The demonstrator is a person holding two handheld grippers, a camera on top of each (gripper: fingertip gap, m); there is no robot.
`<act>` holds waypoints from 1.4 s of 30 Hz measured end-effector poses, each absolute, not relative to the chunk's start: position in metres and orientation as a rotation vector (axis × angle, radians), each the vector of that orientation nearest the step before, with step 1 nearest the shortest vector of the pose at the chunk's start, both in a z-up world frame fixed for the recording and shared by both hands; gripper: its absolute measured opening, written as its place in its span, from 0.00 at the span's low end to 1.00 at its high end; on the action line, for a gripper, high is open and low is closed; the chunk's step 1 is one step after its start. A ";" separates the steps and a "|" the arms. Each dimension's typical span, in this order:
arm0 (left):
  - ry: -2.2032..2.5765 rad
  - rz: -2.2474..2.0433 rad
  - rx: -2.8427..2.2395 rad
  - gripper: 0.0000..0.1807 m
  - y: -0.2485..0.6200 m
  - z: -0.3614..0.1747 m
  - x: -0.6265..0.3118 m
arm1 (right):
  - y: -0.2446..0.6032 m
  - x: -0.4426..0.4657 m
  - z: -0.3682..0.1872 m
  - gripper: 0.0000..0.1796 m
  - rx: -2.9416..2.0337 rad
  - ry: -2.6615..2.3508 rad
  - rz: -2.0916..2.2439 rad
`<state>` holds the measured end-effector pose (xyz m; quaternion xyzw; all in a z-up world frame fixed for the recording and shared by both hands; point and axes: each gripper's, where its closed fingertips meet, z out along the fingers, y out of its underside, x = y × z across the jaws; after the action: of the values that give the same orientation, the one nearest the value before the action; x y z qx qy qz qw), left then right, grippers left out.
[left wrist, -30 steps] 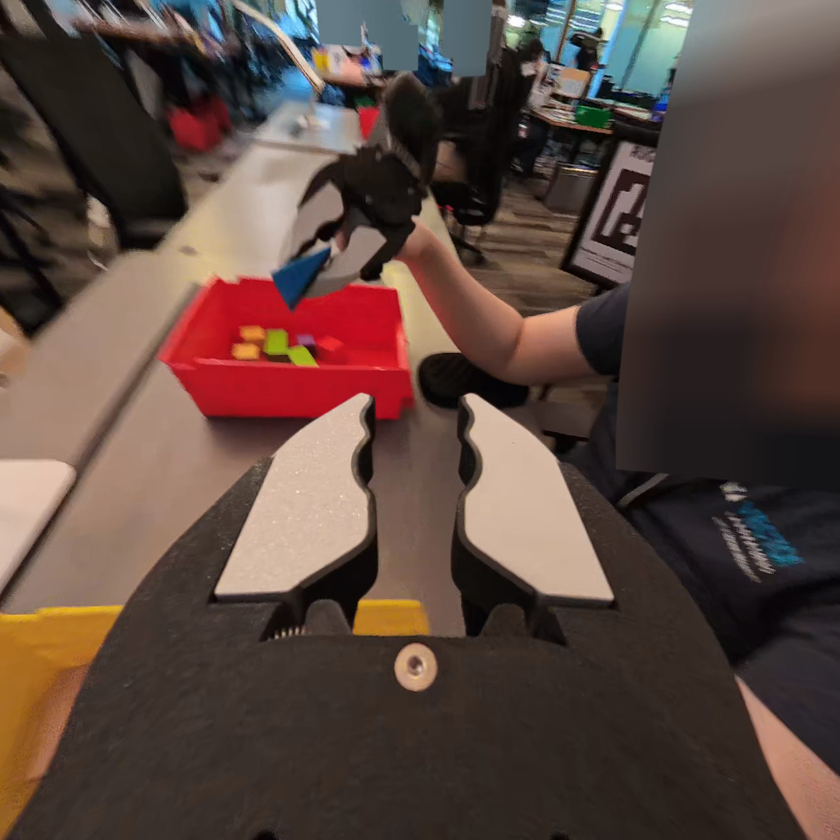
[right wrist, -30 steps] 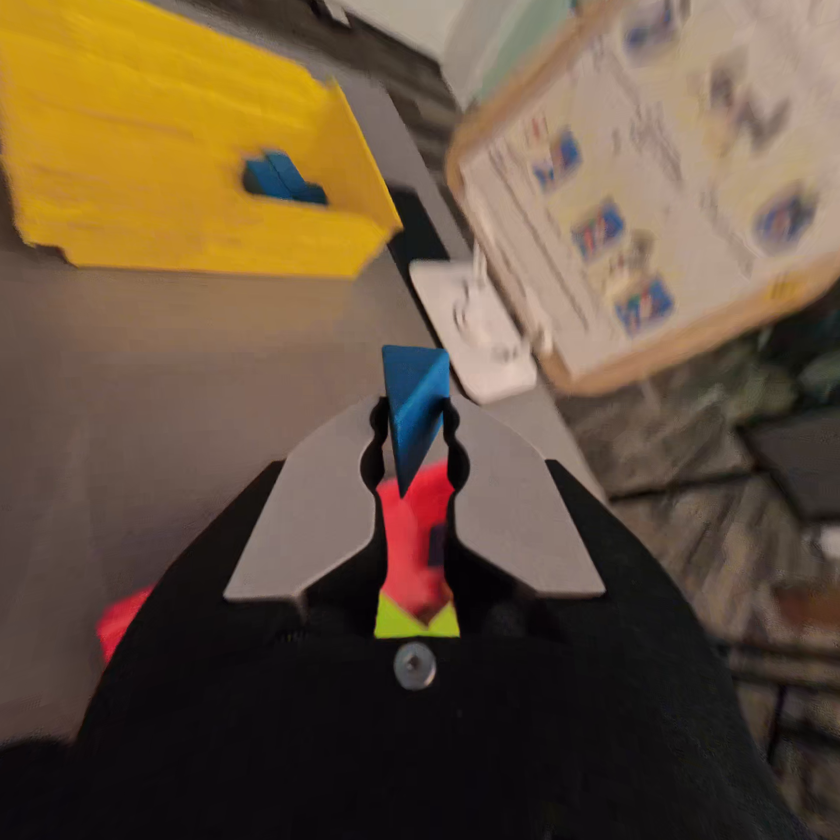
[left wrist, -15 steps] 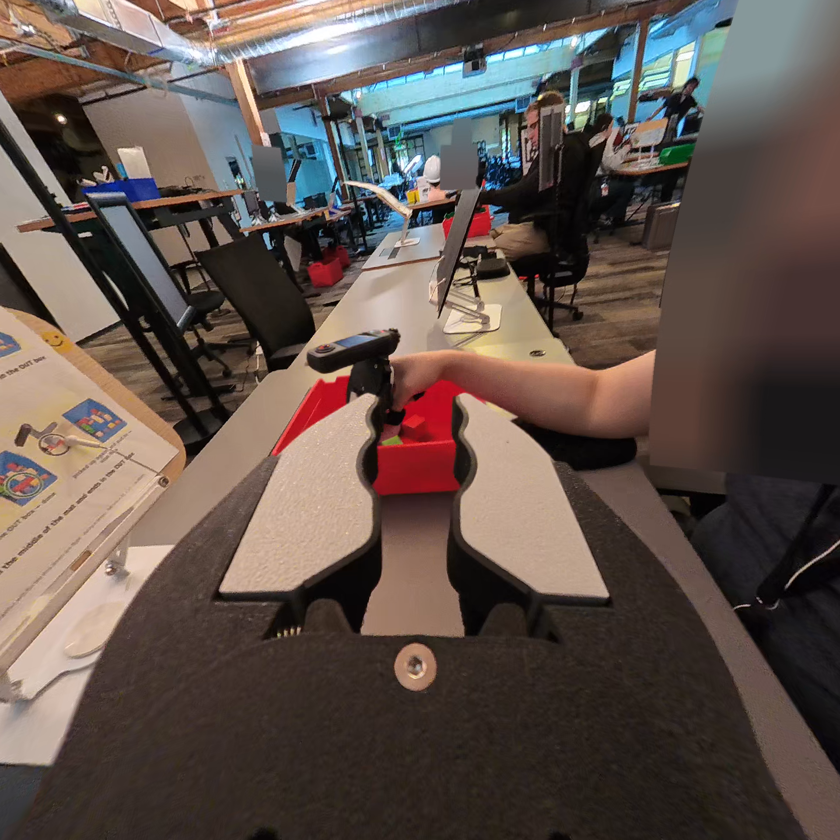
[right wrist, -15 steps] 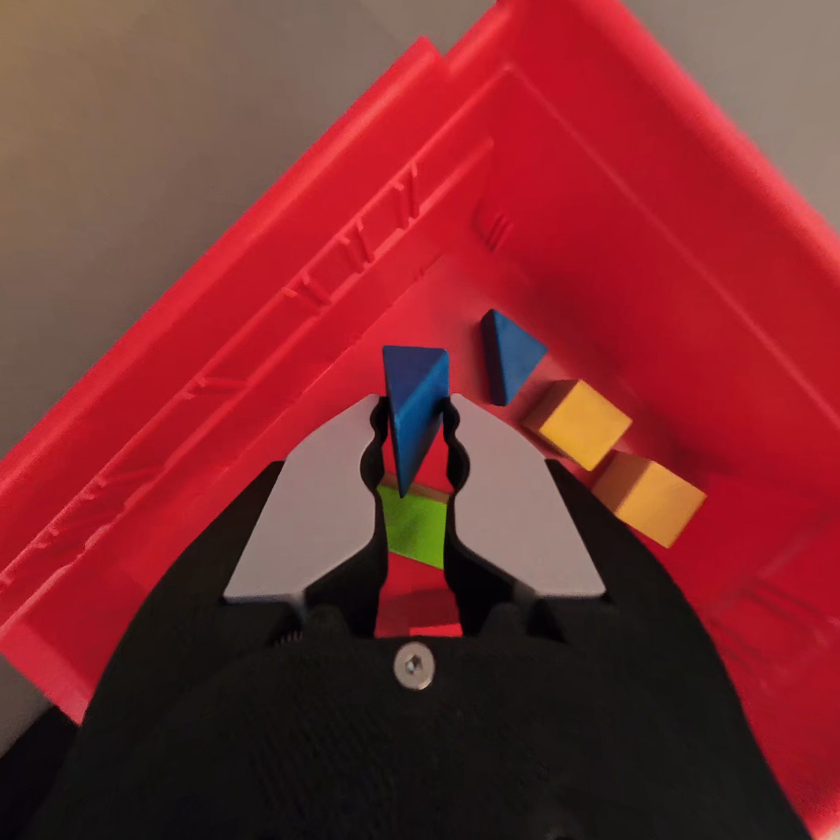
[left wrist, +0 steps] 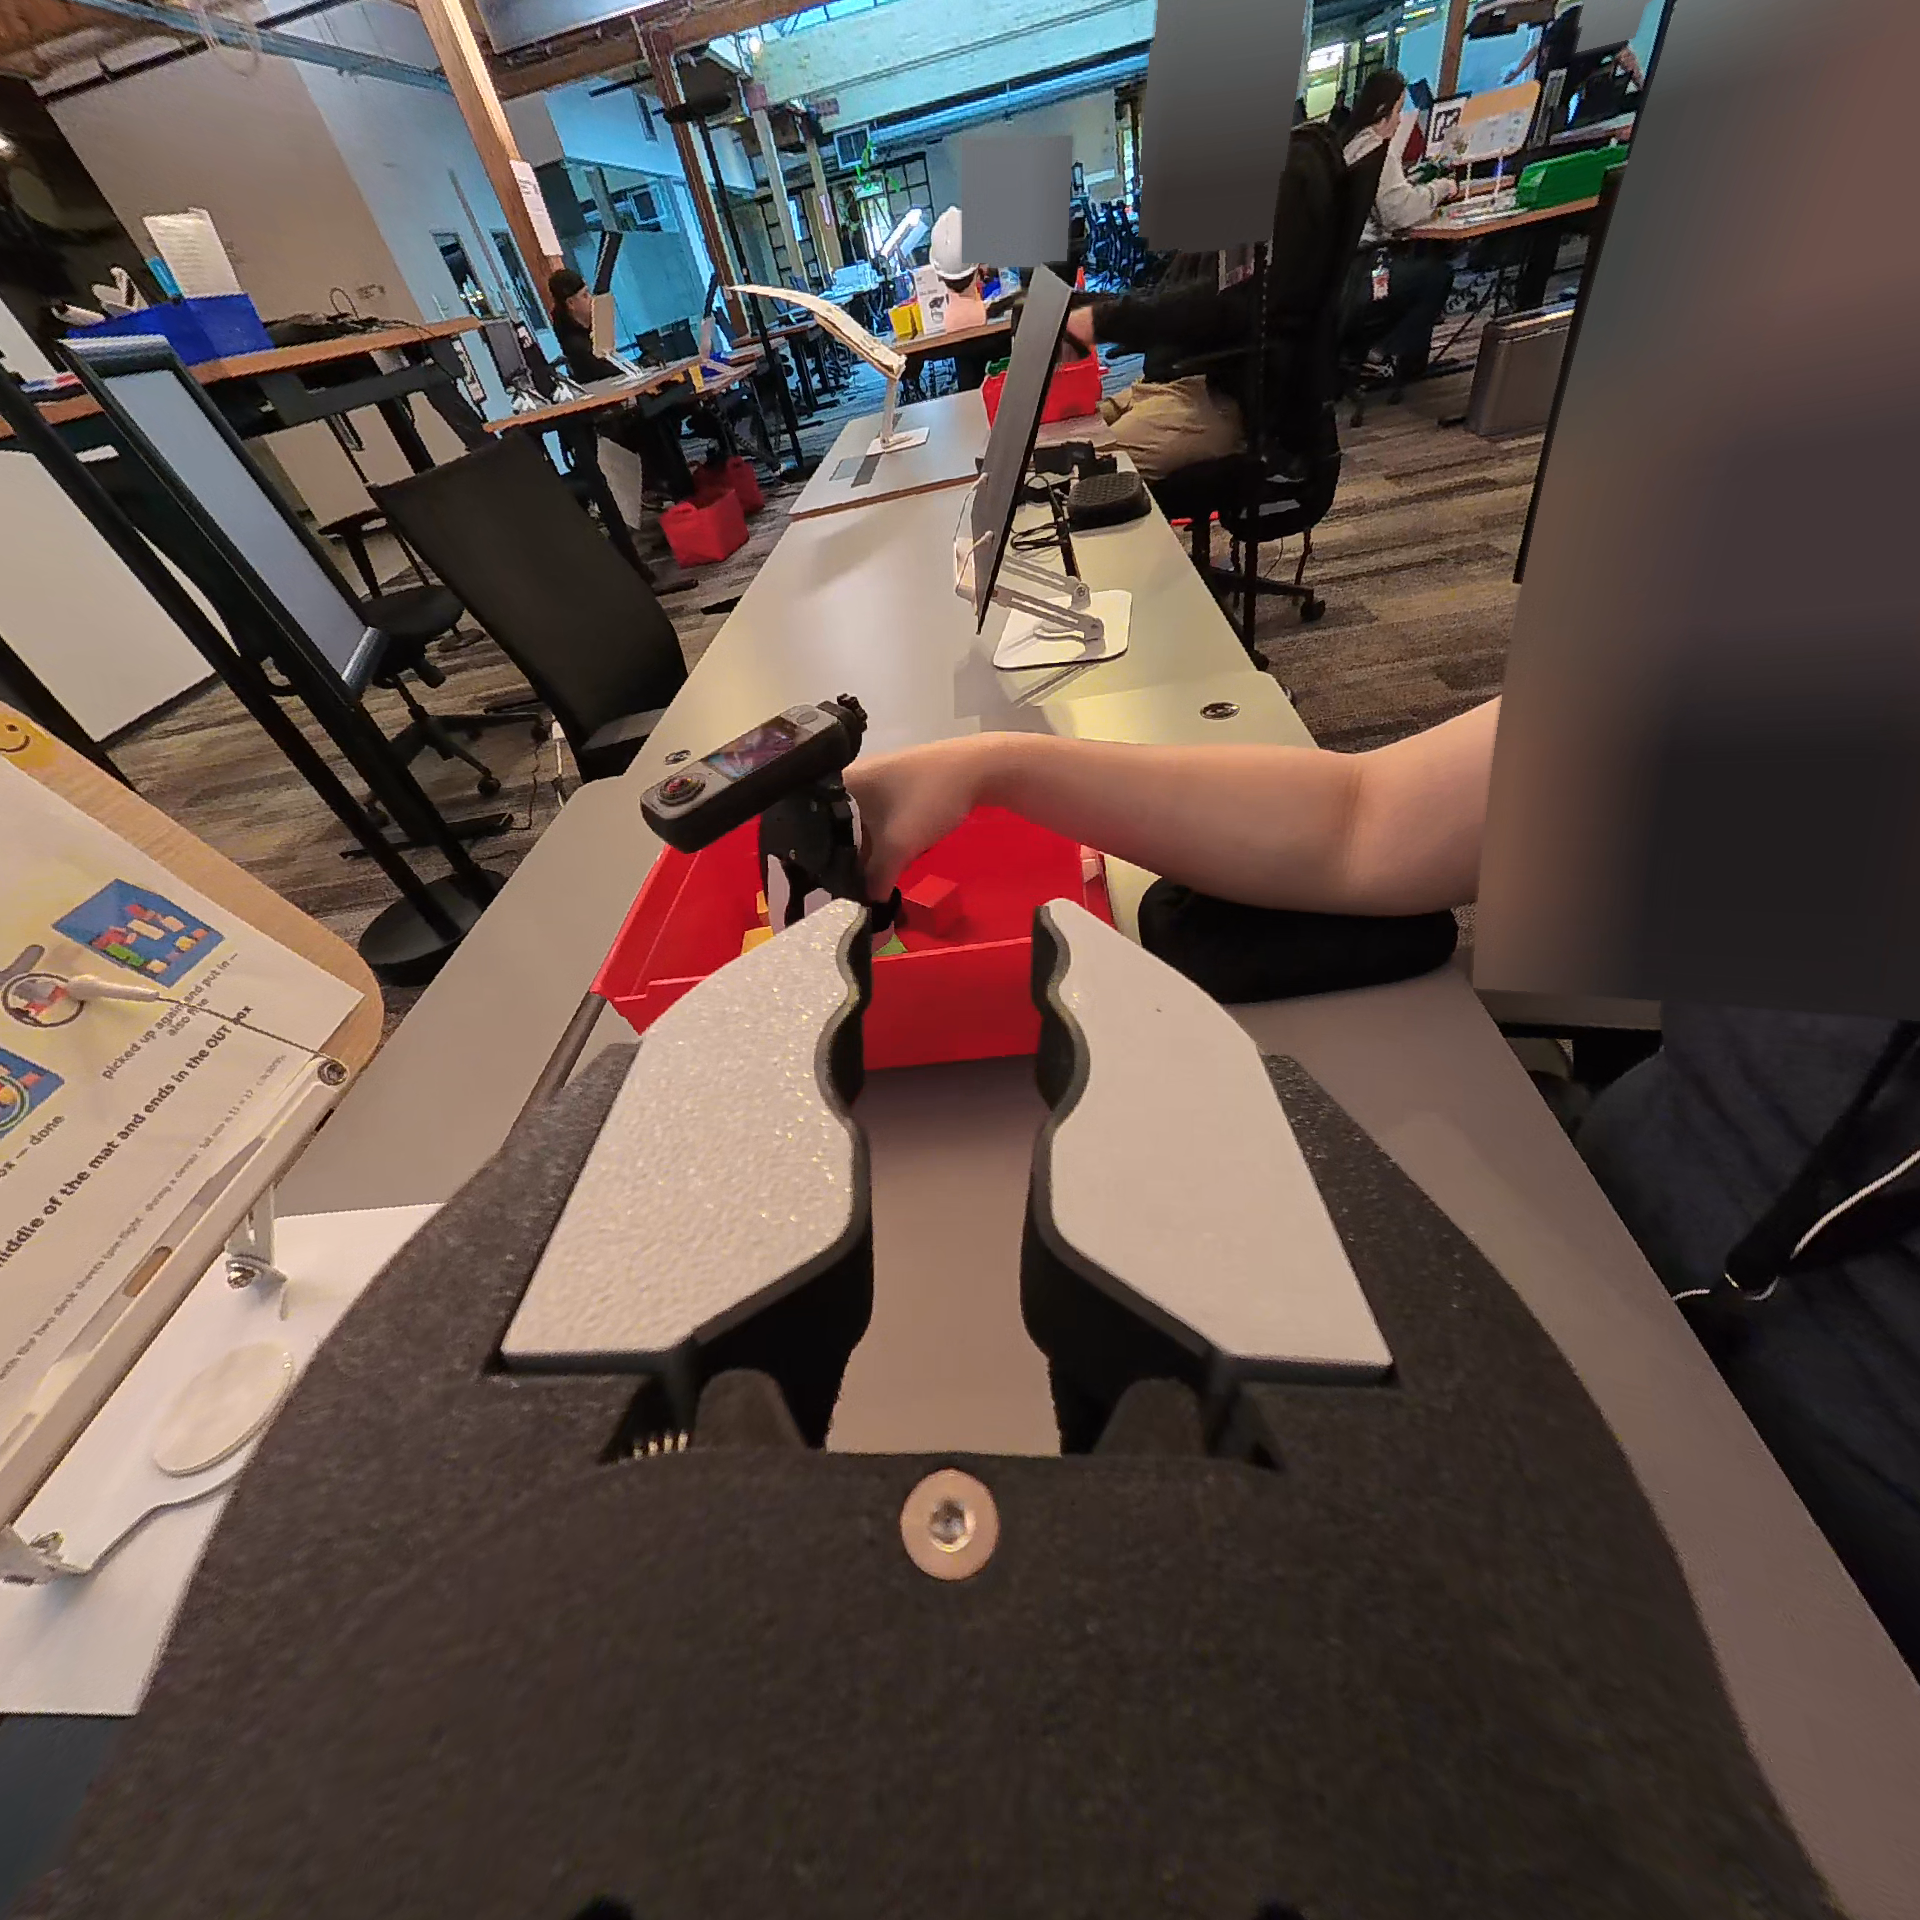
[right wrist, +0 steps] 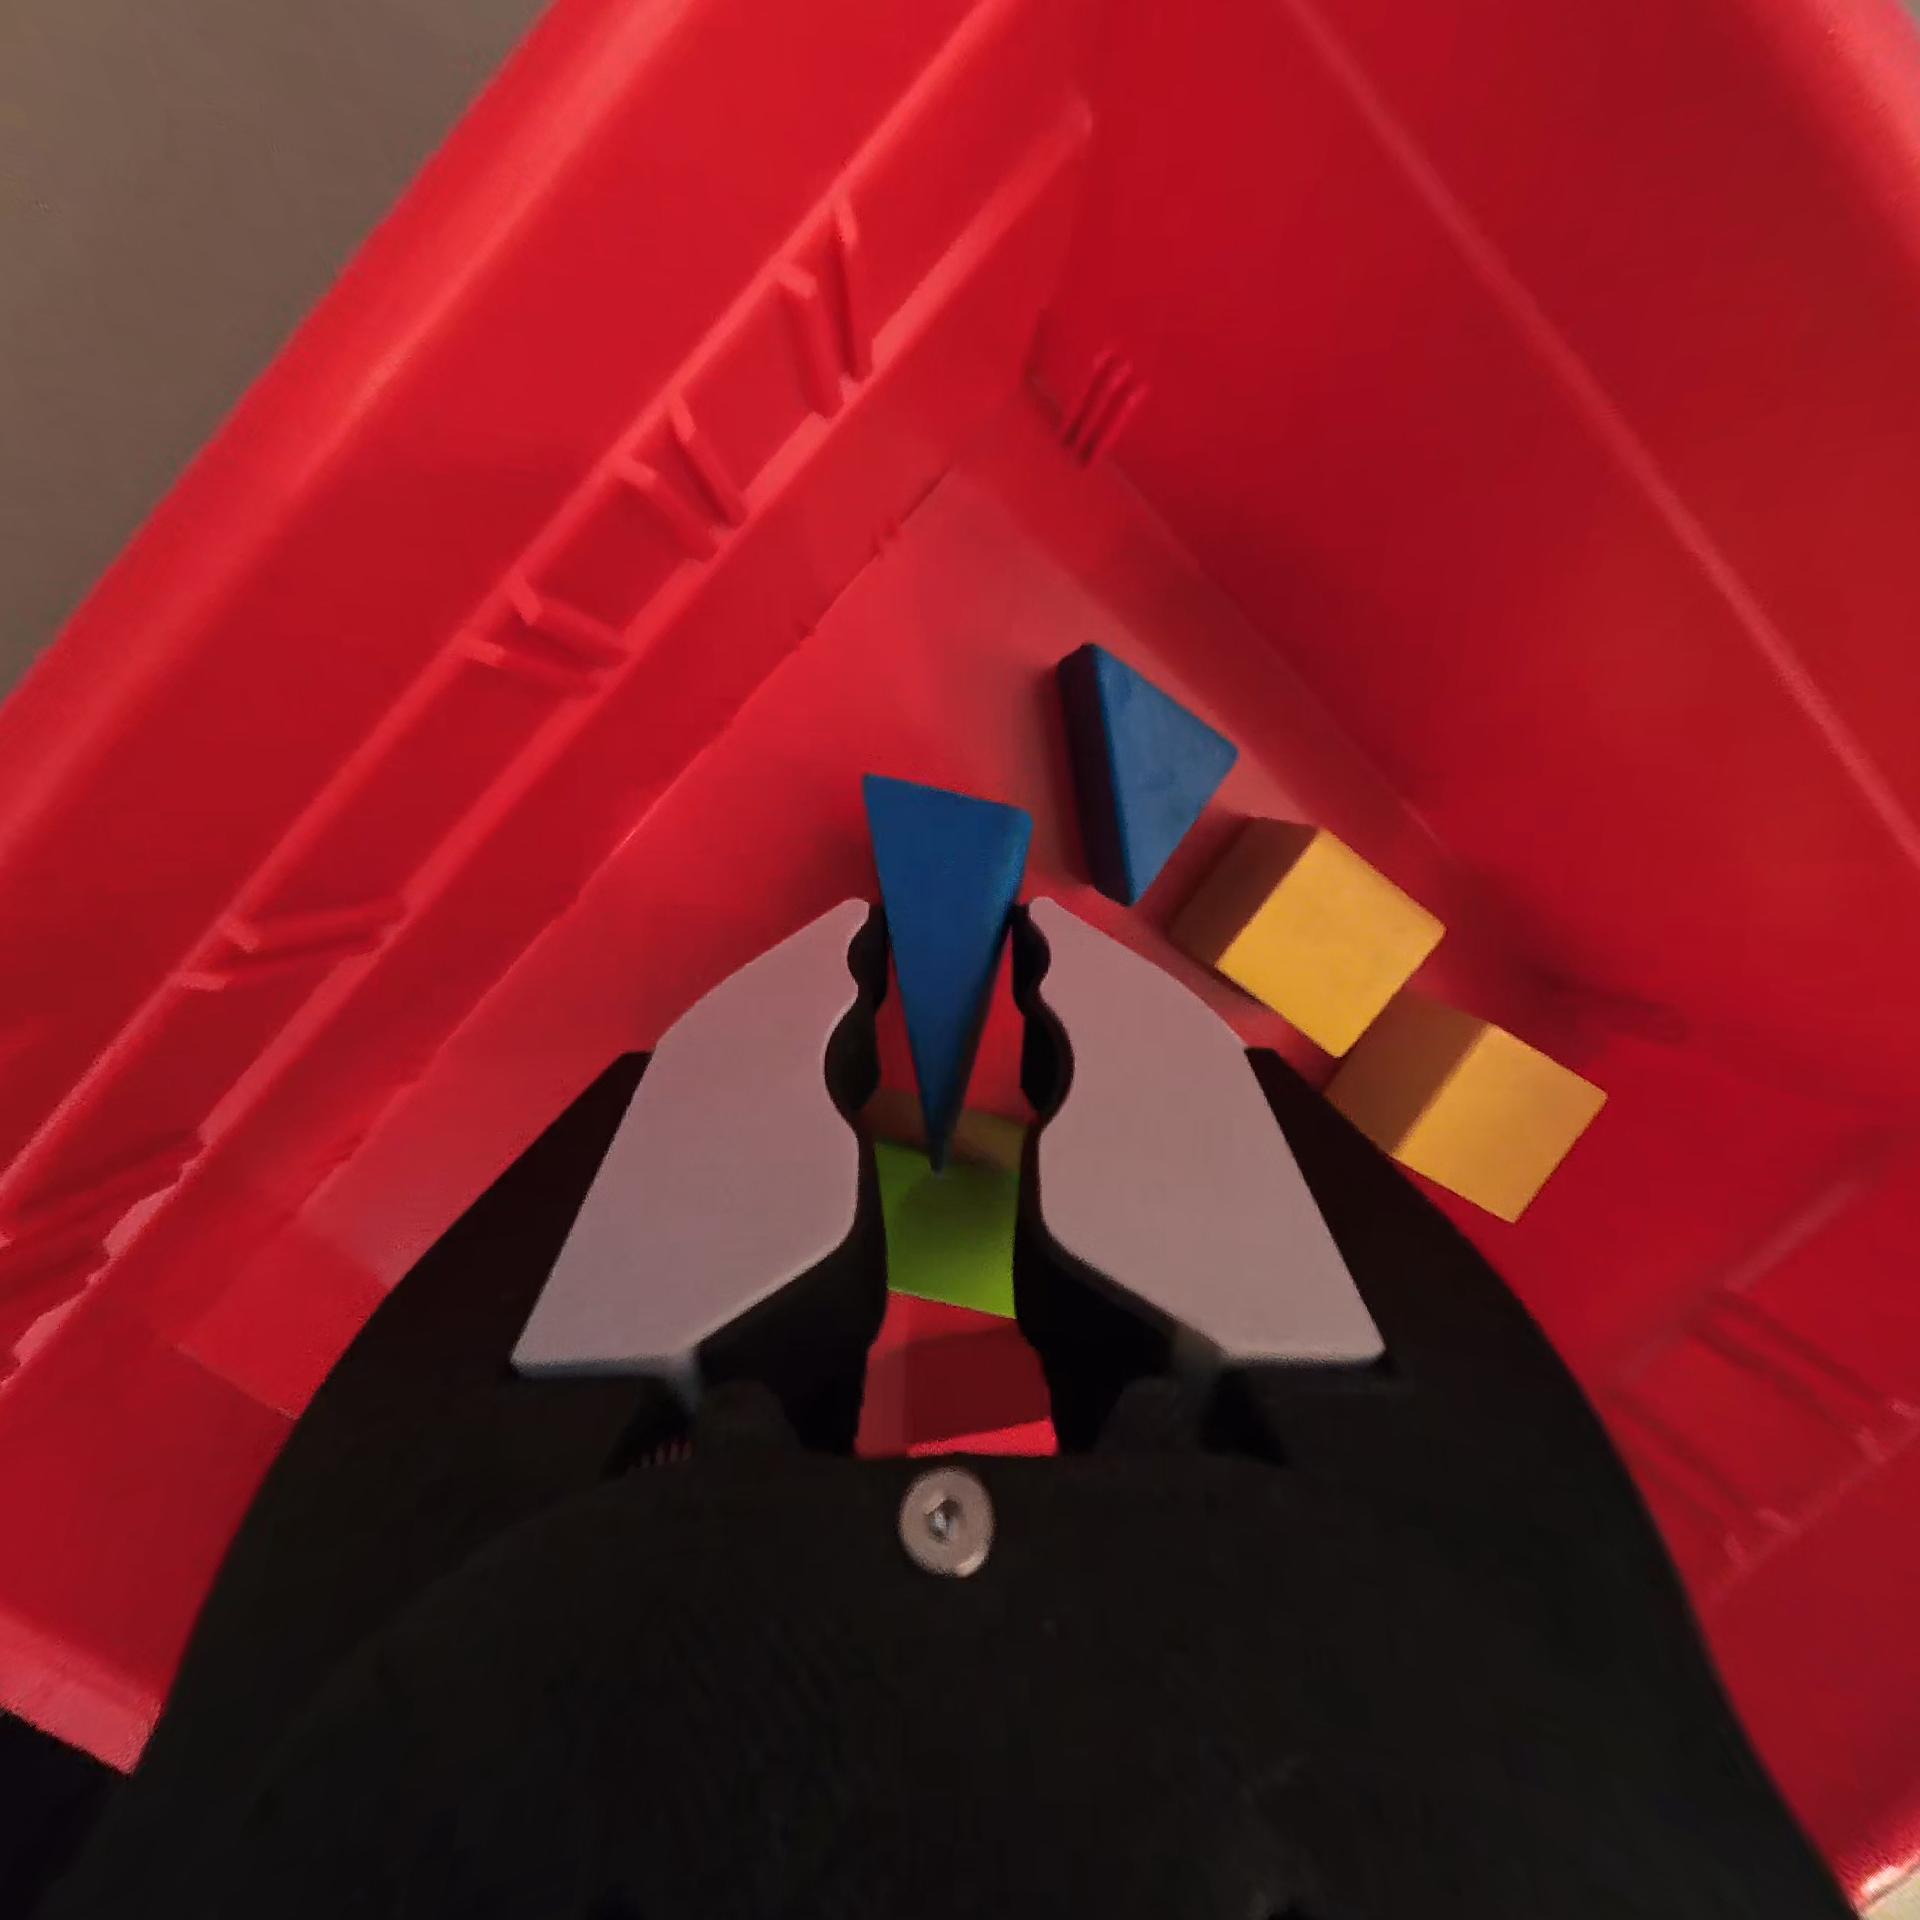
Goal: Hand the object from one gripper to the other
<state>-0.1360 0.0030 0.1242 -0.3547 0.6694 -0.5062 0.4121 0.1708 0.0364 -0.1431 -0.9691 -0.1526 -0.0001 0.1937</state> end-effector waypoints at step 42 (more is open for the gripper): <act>1.720 -0.183 -1.904 0.20 0.212 -0.083 -0.193 | 0.027 0.171 -0.061 0.16 -2.529 -0.464 -0.092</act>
<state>-0.1929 0.2122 -0.0826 -0.7103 0.6419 -0.0684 0.2807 0.1715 0.0275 -0.0613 -0.9434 -0.1730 -0.0344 0.2807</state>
